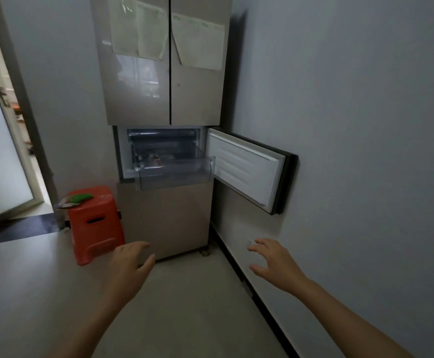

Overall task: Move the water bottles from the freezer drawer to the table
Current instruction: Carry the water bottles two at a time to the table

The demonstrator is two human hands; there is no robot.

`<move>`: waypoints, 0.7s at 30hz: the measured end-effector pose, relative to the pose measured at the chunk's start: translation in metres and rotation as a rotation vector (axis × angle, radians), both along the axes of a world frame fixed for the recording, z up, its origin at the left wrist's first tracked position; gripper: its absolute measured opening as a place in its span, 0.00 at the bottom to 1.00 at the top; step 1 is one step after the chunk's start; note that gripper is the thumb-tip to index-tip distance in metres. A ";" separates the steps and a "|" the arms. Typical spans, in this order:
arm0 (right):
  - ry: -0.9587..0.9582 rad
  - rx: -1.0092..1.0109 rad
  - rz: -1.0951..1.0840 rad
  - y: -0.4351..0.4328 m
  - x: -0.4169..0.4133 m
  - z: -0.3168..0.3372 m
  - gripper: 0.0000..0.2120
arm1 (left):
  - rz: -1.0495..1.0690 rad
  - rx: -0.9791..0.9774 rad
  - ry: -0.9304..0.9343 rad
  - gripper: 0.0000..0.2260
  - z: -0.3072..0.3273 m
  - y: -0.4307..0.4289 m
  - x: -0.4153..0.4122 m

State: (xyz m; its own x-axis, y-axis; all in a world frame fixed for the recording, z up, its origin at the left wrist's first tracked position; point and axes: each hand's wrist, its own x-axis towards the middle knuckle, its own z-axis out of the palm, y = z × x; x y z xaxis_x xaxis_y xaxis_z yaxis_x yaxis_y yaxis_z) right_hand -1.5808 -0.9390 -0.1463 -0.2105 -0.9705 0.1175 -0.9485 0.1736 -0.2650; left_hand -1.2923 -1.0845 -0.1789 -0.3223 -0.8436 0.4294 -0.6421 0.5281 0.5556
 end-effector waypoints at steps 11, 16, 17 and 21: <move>-0.070 -0.082 0.102 -0.176 -0.109 0.000 0.23 | 0.073 -0.008 0.014 0.12 0.002 -0.143 -0.104; -0.030 -0.026 0.204 -0.258 -0.149 -0.001 0.25 | 0.138 -0.023 0.053 0.11 0.012 -0.195 -0.156; -0.022 -0.027 0.218 -0.273 -0.154 -0.001 0.26 | 0.142 -0.008 0.065 0.11 0.007 -0.204 -0.159; -0.054 0.020 0.267 -0.328 -0.160 -0.012 0.25 | 0.195 0.094 0.014 0.10 -0.023 -0.243 -0.153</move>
